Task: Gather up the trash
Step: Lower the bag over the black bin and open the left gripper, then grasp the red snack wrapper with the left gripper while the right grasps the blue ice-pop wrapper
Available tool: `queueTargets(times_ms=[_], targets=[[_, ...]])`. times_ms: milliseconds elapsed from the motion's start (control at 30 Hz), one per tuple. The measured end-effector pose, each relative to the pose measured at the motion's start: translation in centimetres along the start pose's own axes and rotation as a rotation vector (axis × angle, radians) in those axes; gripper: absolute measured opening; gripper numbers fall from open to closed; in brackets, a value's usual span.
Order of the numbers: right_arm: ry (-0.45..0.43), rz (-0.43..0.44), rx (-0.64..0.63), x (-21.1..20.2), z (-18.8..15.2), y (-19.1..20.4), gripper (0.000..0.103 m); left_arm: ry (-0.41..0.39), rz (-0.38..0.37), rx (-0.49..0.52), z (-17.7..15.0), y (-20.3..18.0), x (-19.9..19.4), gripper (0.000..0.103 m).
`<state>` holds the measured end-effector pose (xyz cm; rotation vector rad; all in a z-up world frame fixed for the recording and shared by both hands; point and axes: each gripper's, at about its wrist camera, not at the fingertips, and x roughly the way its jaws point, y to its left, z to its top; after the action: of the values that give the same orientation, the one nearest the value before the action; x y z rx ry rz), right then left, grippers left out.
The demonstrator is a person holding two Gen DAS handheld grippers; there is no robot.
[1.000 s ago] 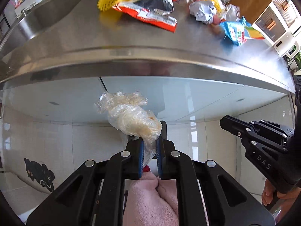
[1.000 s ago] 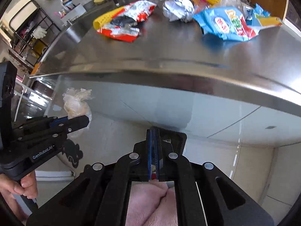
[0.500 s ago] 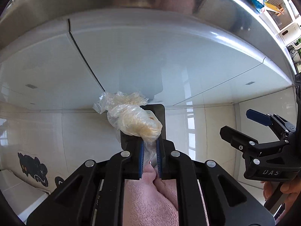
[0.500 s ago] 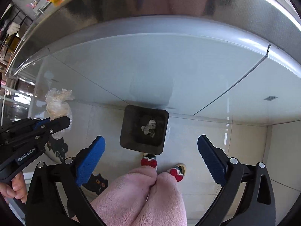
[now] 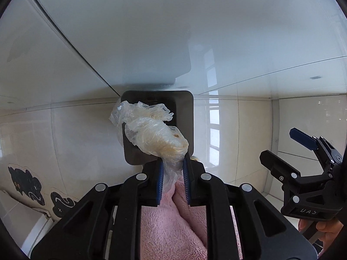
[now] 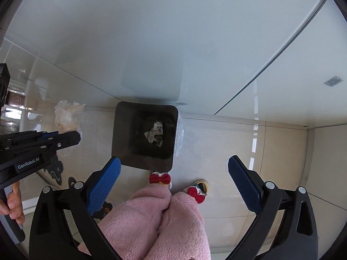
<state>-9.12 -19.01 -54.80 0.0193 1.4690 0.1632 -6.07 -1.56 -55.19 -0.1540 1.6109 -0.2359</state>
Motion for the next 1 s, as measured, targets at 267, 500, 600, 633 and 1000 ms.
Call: queueTargets(times_ms=[267,500,600,633,1000], targets=[[0.053,-0.001,-0.017,3.7,0.1,0.5,0.100,0.027,0.022,-0.009,0.7,0.7,1.7,0.042],[0.047,0.006,-0.019,3.4,0.7,0.6,0.100,0.016,0.019,-0.009,0.9,0.6,0.6,0.064],[0.037,0.008,-0.020,2.8,1.0,0.7,0.100,0.005,0.031,-0.015,1.0,0.7,-0.1,0.071],[0.033,0.007,-0.021,2.7,1.1,0.8,0.100,0.001,0.031,-0.023,1.0,0.8,-0.6,0.073],[-0.059,0.030,-0.018,-5.4,2.4,0.6,0.100,-0.124,0.051,-0.013,0.2,0.3,-8.7,0.094]])
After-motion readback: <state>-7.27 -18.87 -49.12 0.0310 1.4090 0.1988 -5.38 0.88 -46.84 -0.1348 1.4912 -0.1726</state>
